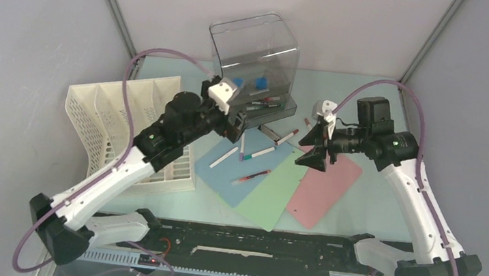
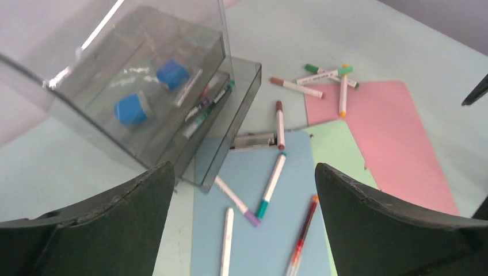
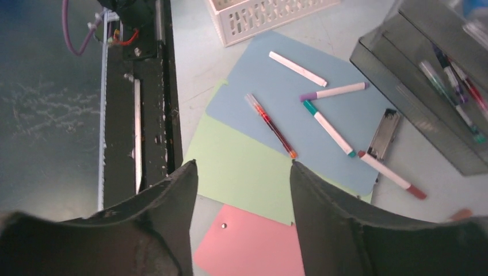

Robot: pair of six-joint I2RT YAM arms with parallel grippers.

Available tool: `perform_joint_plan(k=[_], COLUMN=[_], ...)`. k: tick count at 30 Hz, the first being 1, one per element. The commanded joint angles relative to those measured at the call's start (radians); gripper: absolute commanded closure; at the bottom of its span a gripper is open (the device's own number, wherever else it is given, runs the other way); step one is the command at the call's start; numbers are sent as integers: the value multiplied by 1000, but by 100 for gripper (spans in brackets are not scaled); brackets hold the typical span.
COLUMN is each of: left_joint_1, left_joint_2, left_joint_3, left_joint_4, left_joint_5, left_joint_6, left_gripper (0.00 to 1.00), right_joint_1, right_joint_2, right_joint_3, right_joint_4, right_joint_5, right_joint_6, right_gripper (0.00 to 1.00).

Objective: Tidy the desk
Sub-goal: Place the stationery in the drawer, then pick up the stationery from the center of the board.

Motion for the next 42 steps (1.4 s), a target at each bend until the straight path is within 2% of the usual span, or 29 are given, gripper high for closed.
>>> perform_joint_plan(k=[1, 5, 9, 13, 22, 24, 27, 30, 36, 42], left_joint_1=[48, 101, 127, 147, 147, 148, 147, 147, 148, 148], left_joint_2=[-137, -196, -218, -249, -359, -370, -379, -382, -395, -401], left_joint_3=[-100, -159, -176, -203, -277, -281, -286, -283, -283, -285], left_joint_4=[21, 26, -5, 8, 72, 73, 76, 72, 72, 70], left_joint_5=[50, 80, 69, 46, -126, -137, -143, -147, -147, -148], left_joint_6=[-78, -110, -79, -73, -7, -1, 6, 11, 18, 22], left_gripper=[0, 0, 0, 0, 0, 0, 0, 0, 0, 0], right_joint_1=[142, 319, 435, 490, 542, 560, 565, 567, 576, 591], right_joint_2=[-32, 16, 123, 238, 447, 498, 597, 662, 728, 781], right_joint_3=[3, 3, 3, 3, 4, 17, 87, 119, 120, 120], right_joint_4=[26, 31, 61, 128, 314, 307, 265, 238, 222, 211], right_joint_5=[94, 211, 307, 418, 608, 650, 688, 715, 750, 781], right_joint_6=[-81, -189, -292, -363, -303, -289, -227, -194, -193, -200], right_gripper=[26, 2, 0, 0, 0, 3, 15, 22, 37, 46])
